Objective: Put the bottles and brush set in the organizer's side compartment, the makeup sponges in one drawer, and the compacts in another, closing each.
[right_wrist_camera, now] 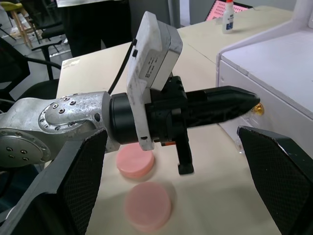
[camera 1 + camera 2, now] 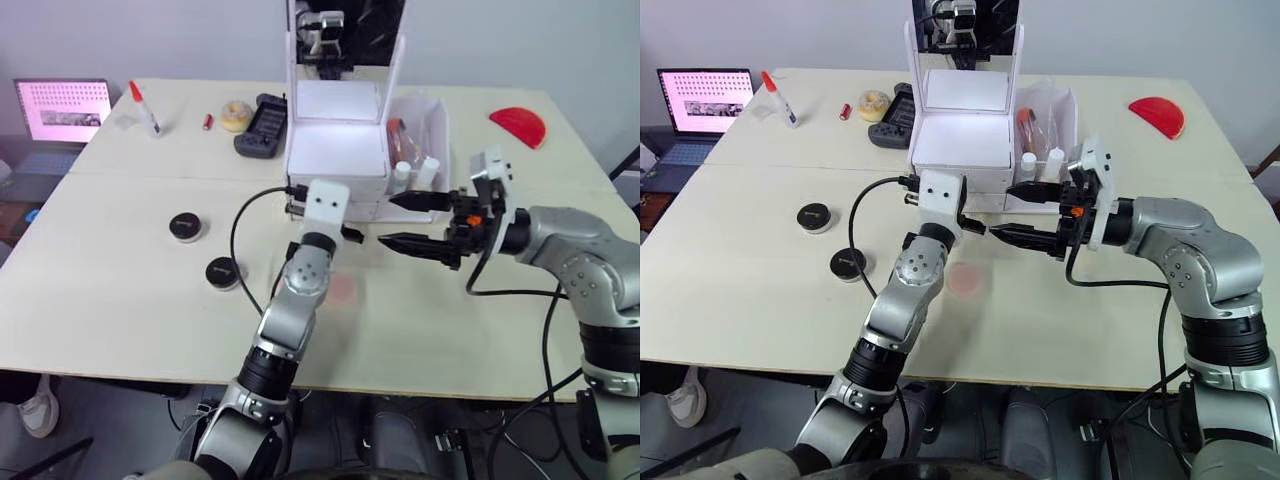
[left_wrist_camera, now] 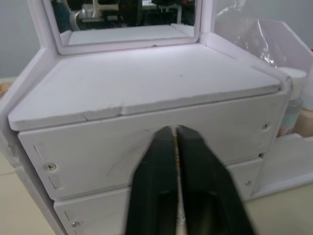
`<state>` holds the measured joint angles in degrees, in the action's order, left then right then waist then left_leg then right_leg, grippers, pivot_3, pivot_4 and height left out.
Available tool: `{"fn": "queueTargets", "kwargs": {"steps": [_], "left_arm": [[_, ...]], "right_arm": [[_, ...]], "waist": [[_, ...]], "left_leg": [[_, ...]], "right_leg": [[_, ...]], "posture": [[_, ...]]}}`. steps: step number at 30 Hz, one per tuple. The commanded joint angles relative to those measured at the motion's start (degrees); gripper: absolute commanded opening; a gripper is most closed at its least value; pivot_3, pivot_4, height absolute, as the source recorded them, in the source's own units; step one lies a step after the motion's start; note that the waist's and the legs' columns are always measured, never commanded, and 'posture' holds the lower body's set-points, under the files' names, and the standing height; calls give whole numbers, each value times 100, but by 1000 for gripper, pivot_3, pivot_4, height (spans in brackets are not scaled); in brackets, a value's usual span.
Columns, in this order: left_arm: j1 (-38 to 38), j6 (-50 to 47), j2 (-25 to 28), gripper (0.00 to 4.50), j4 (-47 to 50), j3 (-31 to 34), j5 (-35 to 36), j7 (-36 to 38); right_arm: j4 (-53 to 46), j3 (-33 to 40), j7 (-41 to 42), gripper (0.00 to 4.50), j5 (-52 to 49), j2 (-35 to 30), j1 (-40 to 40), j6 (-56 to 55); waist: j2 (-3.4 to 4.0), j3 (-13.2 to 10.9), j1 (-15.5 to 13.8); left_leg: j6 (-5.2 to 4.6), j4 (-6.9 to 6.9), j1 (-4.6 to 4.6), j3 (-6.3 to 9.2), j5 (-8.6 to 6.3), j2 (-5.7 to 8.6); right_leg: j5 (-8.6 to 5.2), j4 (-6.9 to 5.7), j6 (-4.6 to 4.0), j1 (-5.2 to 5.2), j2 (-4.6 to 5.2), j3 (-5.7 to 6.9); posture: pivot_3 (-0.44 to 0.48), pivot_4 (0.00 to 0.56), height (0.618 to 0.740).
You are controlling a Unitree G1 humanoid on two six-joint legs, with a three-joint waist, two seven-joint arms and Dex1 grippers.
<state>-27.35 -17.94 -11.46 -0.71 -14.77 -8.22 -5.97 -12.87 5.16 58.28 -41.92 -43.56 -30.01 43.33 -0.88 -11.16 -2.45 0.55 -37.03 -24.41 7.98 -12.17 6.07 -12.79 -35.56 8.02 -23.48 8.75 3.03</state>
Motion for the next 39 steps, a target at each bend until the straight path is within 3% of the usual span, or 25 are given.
{"fn": "queueTargets", "kwargs": {"steps": [1,14,17,22,39], "left_arm": [[-58,50,-79,23,86,-65,-33,45],[124,-73,-5,23,485,-70,-30,236],[187,-96,-6,862,614,-71,-4,281],[121,-195,-5,3312,495,-42,-105,194],[-127,-125,-55,3312,-78,159,-11,128]], "right_arm": [[-188,202,-16,4500,-131,-23,-62,-32],[-178,172,-42,4500,-94,6,-23,-41],[-165,162,-41,4500,-72,0,-10,-56],[-174,152,-42,4500,-76,5,-2,-54],[-217,208,-124,4500,-78,-18,45,-48]], "waist": [[0,0,7],[0,0,13],[0,0,10],[0,0,10],[0,0,11]], "left_leg": [[0,0,0,0,0,0],[0,2,0,1,0,0],[0,3,0,2,0,0],[0,1,0,1,0,0],[0,0,0,1,0,0]], "right_leg": [[2,2,3,1,0,-1],[4,7,3,0,-2,-1],[5,8,1,0,-2,-2],[5,8,2,0,-2,-2],[5,8,3,0,-3,-2]], "posture": [[0,150,737],[0,150,737],[0,150,737],[0,150,737],[0,150,737]]}}
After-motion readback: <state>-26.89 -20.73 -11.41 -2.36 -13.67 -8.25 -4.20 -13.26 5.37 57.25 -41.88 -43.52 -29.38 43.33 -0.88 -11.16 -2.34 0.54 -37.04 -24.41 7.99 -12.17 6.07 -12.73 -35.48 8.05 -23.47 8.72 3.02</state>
